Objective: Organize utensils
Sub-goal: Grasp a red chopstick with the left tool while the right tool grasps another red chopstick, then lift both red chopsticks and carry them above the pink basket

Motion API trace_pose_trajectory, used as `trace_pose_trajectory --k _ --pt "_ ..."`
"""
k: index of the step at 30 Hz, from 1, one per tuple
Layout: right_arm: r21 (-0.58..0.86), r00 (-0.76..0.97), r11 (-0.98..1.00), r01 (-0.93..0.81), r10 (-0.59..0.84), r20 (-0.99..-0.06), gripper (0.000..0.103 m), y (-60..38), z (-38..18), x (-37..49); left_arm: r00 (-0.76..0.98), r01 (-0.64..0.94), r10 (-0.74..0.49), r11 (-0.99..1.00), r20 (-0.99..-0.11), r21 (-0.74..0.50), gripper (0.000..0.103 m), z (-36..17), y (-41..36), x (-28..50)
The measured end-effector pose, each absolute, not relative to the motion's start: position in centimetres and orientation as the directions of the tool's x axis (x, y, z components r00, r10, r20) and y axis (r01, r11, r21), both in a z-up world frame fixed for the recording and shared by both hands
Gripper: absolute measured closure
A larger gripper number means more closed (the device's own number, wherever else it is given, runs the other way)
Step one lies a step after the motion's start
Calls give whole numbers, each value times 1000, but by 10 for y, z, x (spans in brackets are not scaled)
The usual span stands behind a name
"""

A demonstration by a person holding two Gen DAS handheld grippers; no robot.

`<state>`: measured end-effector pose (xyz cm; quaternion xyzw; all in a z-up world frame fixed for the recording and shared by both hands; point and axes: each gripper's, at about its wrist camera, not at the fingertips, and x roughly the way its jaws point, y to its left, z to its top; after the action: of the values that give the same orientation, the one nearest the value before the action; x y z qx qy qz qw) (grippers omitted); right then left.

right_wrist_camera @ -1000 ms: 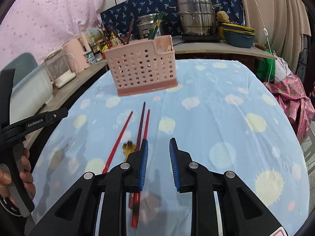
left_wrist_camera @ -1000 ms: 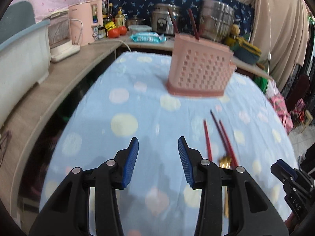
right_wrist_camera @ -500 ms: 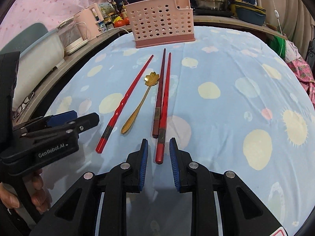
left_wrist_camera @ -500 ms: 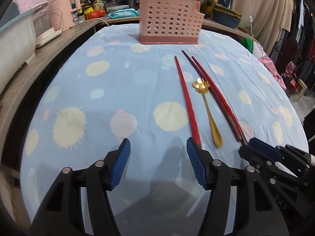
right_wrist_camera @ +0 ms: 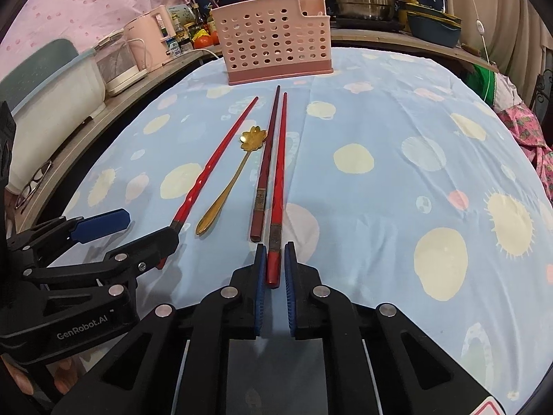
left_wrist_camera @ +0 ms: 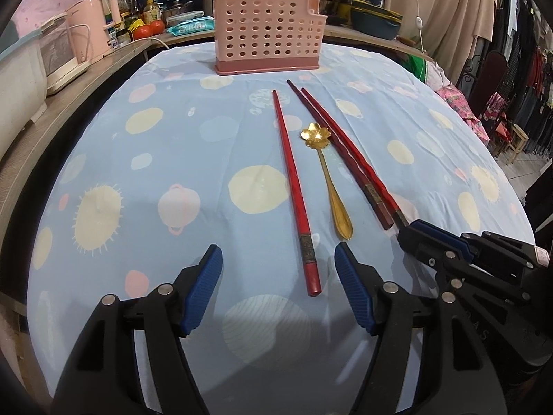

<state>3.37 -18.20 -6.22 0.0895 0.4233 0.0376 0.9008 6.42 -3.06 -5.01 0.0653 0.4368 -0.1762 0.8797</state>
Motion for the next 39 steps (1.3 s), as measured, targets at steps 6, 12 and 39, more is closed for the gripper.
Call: trace_pose_trajectory --k 6,12,39 --pt "202 641 979 16 145 -754 97 -186 -63 35 559 363 -245 931 -792 -32 39 -54 -33 66" --pt "203 644 979 16 146 -751 97 -187 -63 35 578 359 -229 933 -783 -8 51 -57 -35 68" --pt "279 705 958 60 157 -692 96 -212 -27 21 602 339 -316 933 -733 -124 96 -11 -8 62"
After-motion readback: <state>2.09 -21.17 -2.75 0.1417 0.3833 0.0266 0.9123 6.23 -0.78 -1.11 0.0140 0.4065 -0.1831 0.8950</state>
